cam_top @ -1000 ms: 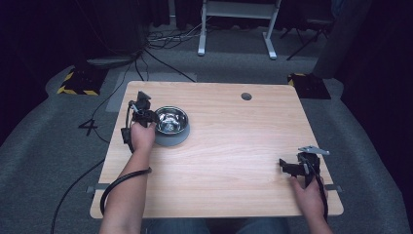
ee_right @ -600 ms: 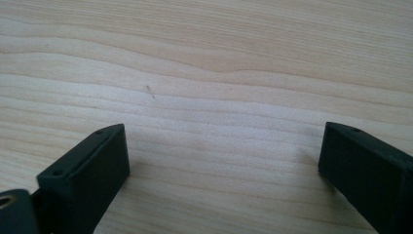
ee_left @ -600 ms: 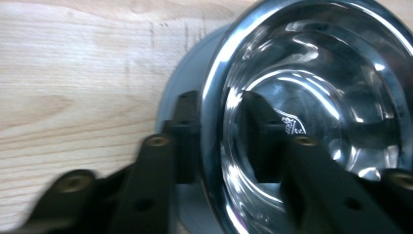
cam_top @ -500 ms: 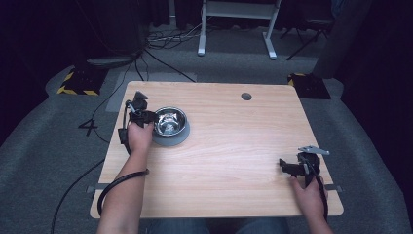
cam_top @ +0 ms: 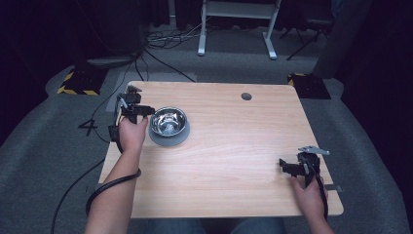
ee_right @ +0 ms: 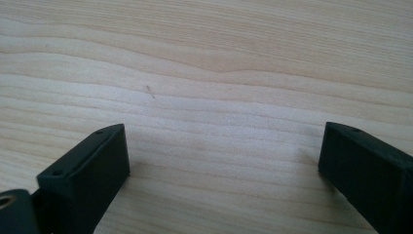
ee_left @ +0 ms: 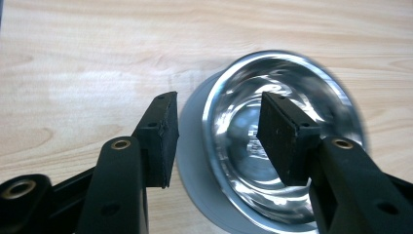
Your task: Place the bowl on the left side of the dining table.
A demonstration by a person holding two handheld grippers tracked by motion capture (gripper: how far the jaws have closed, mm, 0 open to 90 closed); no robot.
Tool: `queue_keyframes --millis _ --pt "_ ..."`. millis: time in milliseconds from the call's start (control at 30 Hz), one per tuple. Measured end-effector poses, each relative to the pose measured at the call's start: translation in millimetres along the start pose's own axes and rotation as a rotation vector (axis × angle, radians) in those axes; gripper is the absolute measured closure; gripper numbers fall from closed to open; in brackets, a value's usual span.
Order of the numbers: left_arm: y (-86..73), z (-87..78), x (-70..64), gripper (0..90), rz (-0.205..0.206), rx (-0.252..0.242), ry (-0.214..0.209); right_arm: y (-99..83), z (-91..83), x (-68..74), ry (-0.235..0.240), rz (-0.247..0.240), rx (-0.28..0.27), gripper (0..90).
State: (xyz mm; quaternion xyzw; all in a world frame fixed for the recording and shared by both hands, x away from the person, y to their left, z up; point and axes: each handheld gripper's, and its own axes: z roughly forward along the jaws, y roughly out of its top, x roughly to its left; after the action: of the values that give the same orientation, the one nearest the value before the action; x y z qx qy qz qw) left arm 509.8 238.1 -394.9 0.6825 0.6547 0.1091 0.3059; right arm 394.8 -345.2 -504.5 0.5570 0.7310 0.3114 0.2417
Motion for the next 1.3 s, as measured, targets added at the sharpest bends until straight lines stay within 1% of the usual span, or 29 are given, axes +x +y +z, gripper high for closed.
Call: queue_keyframes --millis 33,67,100,133,167,200,233,267,333,367,400,467,500,533,567,600,667,700,733,767,800,900,967,1033,1067,1100,1133,1200,1300 --pt "-1.0 -4.1 -2.8 49.6 -0.005 -0.020 -0.010 0.0 0.0 -0.1 0.000 -0.002 0.000 4.2" --pt "-1.8 -9.6 -3.3 49.5 0.019 -0.013 -0.023 -0.1 0.0 -0.1 0.000 -0.001 -0.001 4.2" --pt "-1.8 -9.6 -3.3 49.5 0.019 -0.013 -0.023 -0.1 0.0 -0.1 0.000 -0.001 -0.001 4.2" --pt "-3.6 -14.5 -6.4 49.4 0.004 -0.040 -0.034 0.0 0.0 0.0 0.000 0.000 0.000 4.2" --pt "-6.2 -22.8 -7.7 49.2 0.002 -0.052 -0.059 0.0 0.1 -0.1 0.000 -0.002 -0.001 4.2" --pt "-6.2 -22.8 -7.7 49.2 0.002 -0.052 -0.059 0.0 0.0 0.0 0.000 -0.001 0.000 4.2" --pt "-9.7 -31.3 -8.4 49.0 0.001 -0.064 -0.084 0.0 0.0 0.0 0.000 0.000 0.000 4.2" --pt "-9.7 -31.3 -8.4 48.9 0.001 -0.064 -0.084 0.0 0.0 0.0 0.000 -0.001 0.000 4.2" --pt "-15.6 -43.1 -8.2 48.6 0.019 -0.067 -0.108 0.0 0.1 0.0 0.000 -0.002 -0.001 4.2" --pt "-15.6 -43.1 -8.2 48.4 0.019 -0.067 -0.108 0.0 0.1 0.0 0.000 -0.002 -0.001 4.2" --pt "-20.2 -49.7 -9.4 48.0 0.040 -0.076 -0.103 0.0 0.0 0.0 0.000 0.000 0.000 4.2" --pt "-22.7 -52.2 -10.6 47.6 0.046 -0.081 -0.102 0.1 -0.1 0.0 0.000 -0.001 0.001 4.2" --pt "-27.8 -58.0 -13.1 47.4 0.058 -0.079 -0.117 0.0 0.0 0.0 -0.001 -0.002 0.000 4.2" --pt "-29.6 -59.6 -13.9 47.4 0.068 -0.083 -0.115 -0.1 0.1 0.0 0.000 -0.002 0.000 4.2" --pt "-29.6 -59.6 -13.9 47.4 0.068 -0.083 -0.115 0.1 -0.1 0.1 -0.001 0.000 0.001 4.2" --pt "-34.3 -64.4 -16.8 47.2 0.079 -0.083 -0.128 -0.1 0.1 0.0 0.000 -0.002 -0.001 4.2" --pt "-37.5 -67.2 -18.7 47.2 0.084 -0.085 -0.136 -0.1 0.0 0.0 0.000 -0.002 0.000 4.2" --pt "-40.1 -69.1 -19.6 47.2 0.095 -0.089 -0.138 0.0 -0.1 -0.1 -0.002 -0.003 0.001 4.2" --pt "-44.4 -72.4 -21.0 47.2 0.106 -0.087 -0.150 -0.1 0.1 0.0 0.000 -0.002 -0.001 4.2" --pt "-44.4 -72.4 -21.0 47.2 0.106 -0.087 -0.150 -0.1 0.1 0.0 0.000 -0.002 -0.001 4.2" --pt "-49.1 -75.7 -22.4 47.1 0.106 -0.085 -0.167 0.0 0.0 0.0 -0.001 -0.003 0.000 4.2" --pt "-53.7 -78.5 -23.0 46.8 0.119 -0.090 -0.169 -0.1 0.0 0.0 0.000 -0.002 0.000 4.2" --pt "-59.4 -81.7 -23.8 46.5 0.126 -0.092 -0.181 -0.1 0.1 -0.1 0.000 -0.002 -0.001 4.2" --pt "-64.9 -84.4 -23.7 46.4 0.141 -0.094 -0.178 -0.1 0.0 0.0 0.000 -0.002 0.000 4.2" --pt "-69.3 -85.9 -24.0 46.4 0.142 -0.095 -0.182 -0.1 0.1 -0.1 0.000 -0.002 -0.001 4.2" --pt "-69.3 -85.9 -24.0 46.4 0.142 -0.095 -0.182 0.1 -0.2 0.0 0.001 0.001 0.002 4.2" --pt "-74.8 -88.0 -23.6 46.4 0.153 -0.093 -0.186 0.0 0.0 0.0 0.000 0.000 0.000 4.2" --pt "-80.0 -89.7 -23.4 46.4 0.168 -0.095 -0.188 0.0 0.1 -0.1 0.000 -0.002 -0.001 4.2" --pt "-86.1 -91.3 -24.0 46.3 0.183 -0.090 -0.206 0.0 0.0 0.1 0.000 0.001 0.000 4.3"
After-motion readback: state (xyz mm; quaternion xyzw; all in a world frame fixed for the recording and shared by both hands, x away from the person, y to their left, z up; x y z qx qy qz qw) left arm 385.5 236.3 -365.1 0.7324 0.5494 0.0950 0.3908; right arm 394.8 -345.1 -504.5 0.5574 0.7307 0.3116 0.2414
